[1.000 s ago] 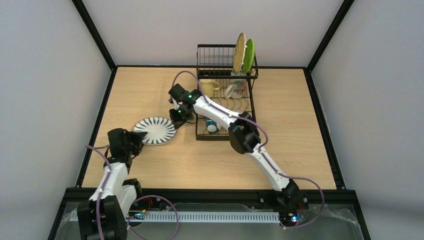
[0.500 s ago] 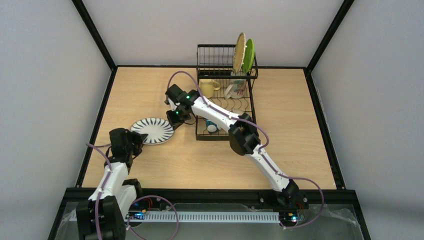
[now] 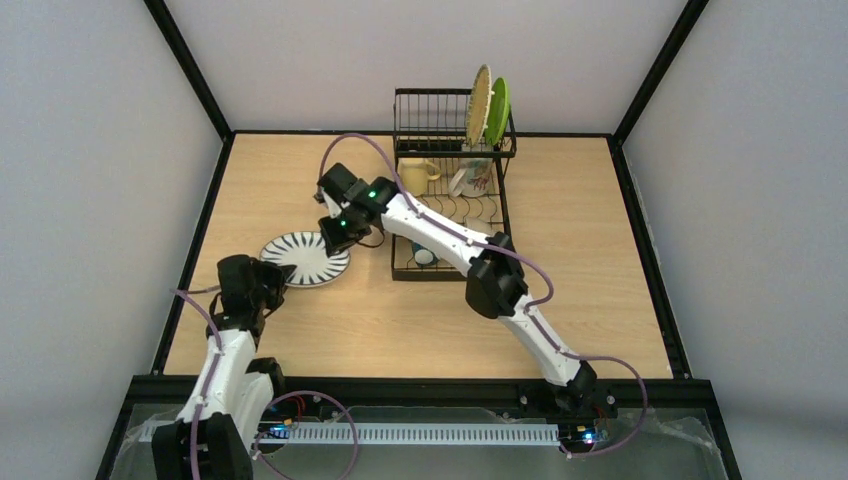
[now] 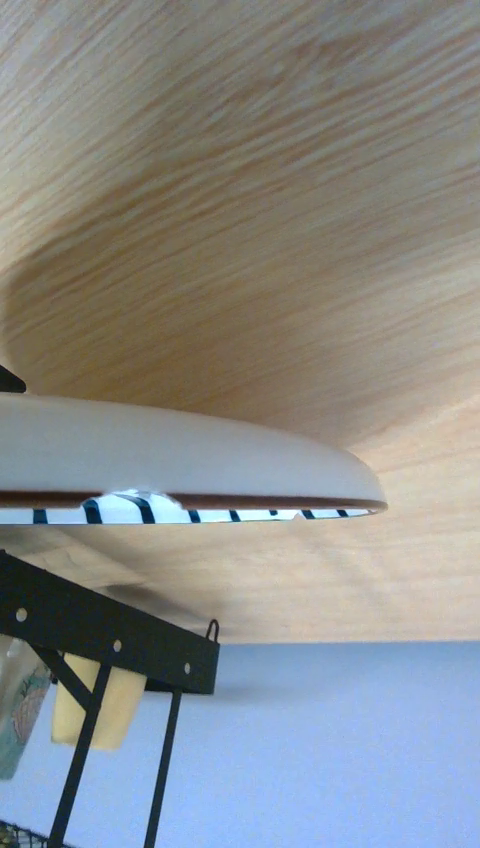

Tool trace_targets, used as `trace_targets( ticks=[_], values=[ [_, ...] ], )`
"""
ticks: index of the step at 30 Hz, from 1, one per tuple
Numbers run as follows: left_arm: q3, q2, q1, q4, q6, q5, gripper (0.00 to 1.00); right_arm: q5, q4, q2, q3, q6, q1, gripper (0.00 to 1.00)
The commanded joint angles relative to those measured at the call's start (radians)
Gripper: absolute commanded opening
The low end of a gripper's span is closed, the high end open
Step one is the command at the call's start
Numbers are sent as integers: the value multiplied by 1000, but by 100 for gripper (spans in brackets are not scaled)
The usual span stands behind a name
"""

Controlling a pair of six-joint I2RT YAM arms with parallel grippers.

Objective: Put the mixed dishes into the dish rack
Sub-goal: Pass from the right arm to the left, then pass from the left arm to the right

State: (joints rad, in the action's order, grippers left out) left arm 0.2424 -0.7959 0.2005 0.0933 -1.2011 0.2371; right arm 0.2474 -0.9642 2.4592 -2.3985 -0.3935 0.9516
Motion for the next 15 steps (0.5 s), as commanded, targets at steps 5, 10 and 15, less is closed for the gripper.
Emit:
trace_targets(
  ticks=[5, 10, 15],
  values=[
    [113, 93, -1, -44, -109, -38, 2, -160, 65, -228, 46, -31, -49, 63],
    [180, 91, -1, -72, -174, -34, 2, -150, 157, -349, 150, -84, -91, 64],
    [260, 71, -1, -181, -236, -10, 2, -67, 199, -402, 171, -150, -136, 64]
  ],
)
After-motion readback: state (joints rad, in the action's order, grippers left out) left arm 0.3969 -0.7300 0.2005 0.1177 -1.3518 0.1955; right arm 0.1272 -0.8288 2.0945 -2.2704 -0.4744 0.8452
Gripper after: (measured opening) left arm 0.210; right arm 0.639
